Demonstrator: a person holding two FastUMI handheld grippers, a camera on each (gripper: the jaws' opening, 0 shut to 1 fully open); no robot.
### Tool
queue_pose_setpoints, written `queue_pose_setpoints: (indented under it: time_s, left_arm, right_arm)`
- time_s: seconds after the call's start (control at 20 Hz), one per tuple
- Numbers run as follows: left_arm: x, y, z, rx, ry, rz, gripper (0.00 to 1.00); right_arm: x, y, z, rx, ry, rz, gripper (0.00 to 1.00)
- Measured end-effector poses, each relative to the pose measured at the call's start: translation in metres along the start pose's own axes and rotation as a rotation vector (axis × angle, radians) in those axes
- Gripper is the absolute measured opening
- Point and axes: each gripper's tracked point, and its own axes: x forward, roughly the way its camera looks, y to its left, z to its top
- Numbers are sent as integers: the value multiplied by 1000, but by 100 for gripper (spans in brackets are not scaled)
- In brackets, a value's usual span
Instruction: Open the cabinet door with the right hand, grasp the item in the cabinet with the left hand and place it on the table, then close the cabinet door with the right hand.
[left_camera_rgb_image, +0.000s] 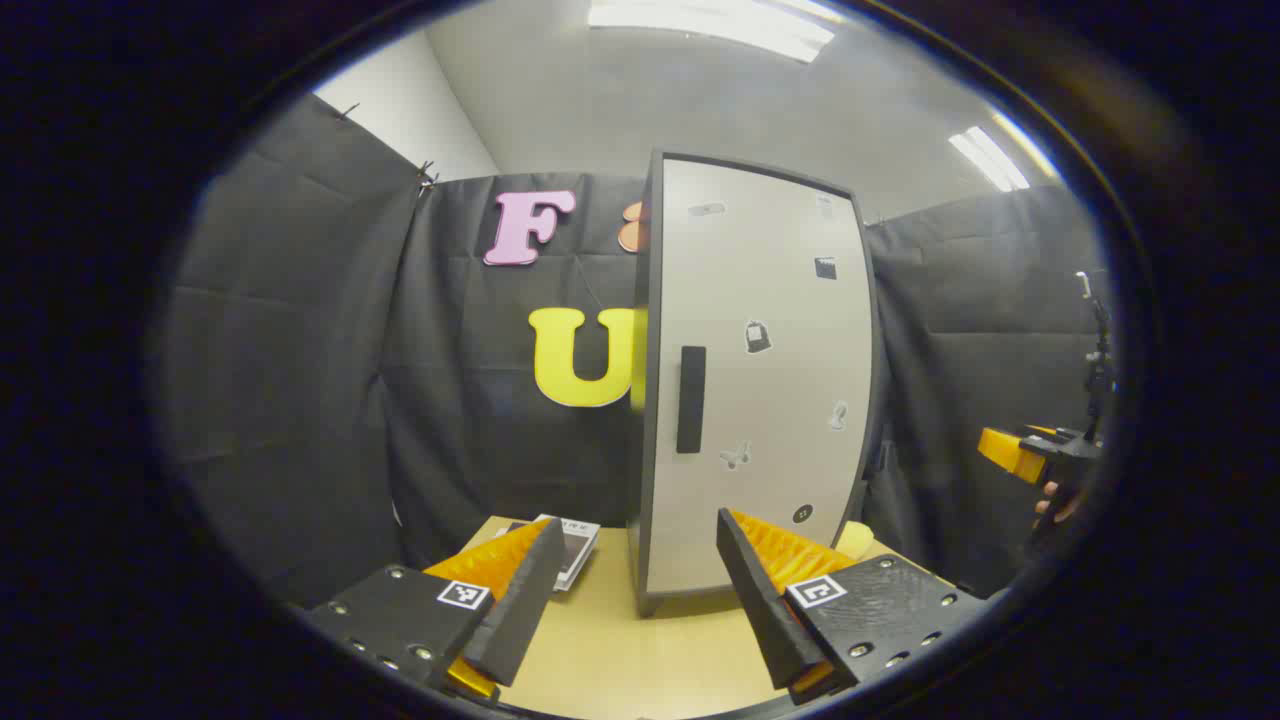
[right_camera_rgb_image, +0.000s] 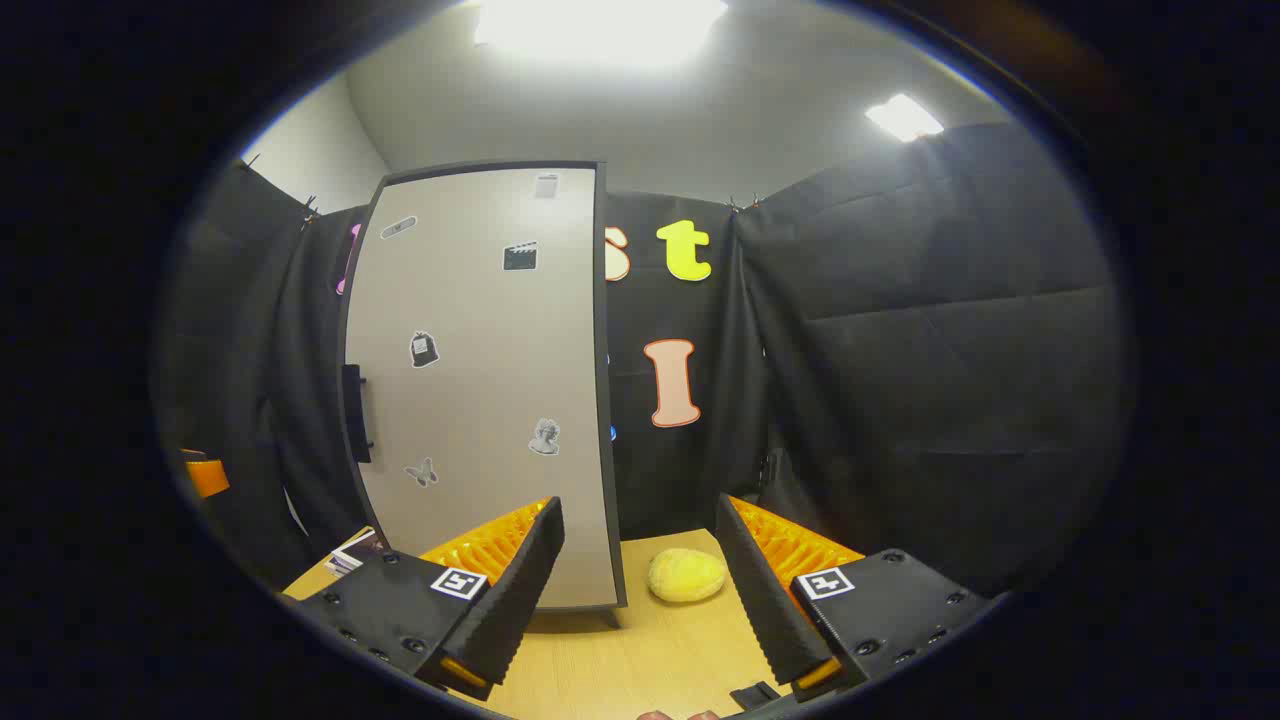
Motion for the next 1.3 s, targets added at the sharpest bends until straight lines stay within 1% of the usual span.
queue_pose_setpoints:
  time_s: [0.05,0.15,0.2,0.3,0.35,0.4,0.55,0.65,0.75,0.9,0.95,1.0,1.05,1.1,1.15,1.2,1.3]
  left_arm:
    - [-2,5,2,17,-4,24,91]
    - [-6,5,5,42,-15,63,92]
    - [-6,3,4,43,-12,73,91]
    - [-10,-4,2,33,-3,94,92]
    - [-12,-6,2,30,-4,106,92]
    - [-14,-10,1,33,3,115,92]
    - [-19,-19,0,73,28,149,91]
    - [-22,-23,5,97,25,189,92]
    - [-27,-30,8,96,12,217,92]
    - [-35,-34,2,79,10,265,92]
    - [-35,-33,-3,75,19,281,92]
    - [-34,-32,-9,72,28,286,92]
    - [-29,-34,-11,70,26,273,92]
    - [-24,-34,-13,65,24,255,92]
    - [-19,-30,-19,56,31,243,92]
    - [-15,-24,-22,44,35,235,92]
    - [-6,-10,-21,25,23,218,92]
  right_arm:
    - [1,1,0,-3,2,11,95]
    - [3,4,-2,6,15,39,95]
    - [6,6,-4,12,23,55,97]
    - [9,6,-6,17,36,81,96]
    - [11,4,-6,13,42,93,97]
    - [12,2,-6,8,46,104,95]
    - [17,-5,-9,5,60,145,95]
    - [22,-9,-11,8,72,174,95]
    - [28,-14,-9,10,69,199,95]
    - [37,-16,-13,20,70,243,95]
    - [39,-18,-15,18,75,241,97]
    - [39,-17,-19,10,86,242,95]
    - [39,-15,-20,-3,86,237,94]
    - [39,-15,-20,-17,85,223,96]
    - [39,-11,-23,-28,91,215,92]
    - [38,-4,-25,-31,101,214,96]
    - [37,14,-22,-20,111,200,96]
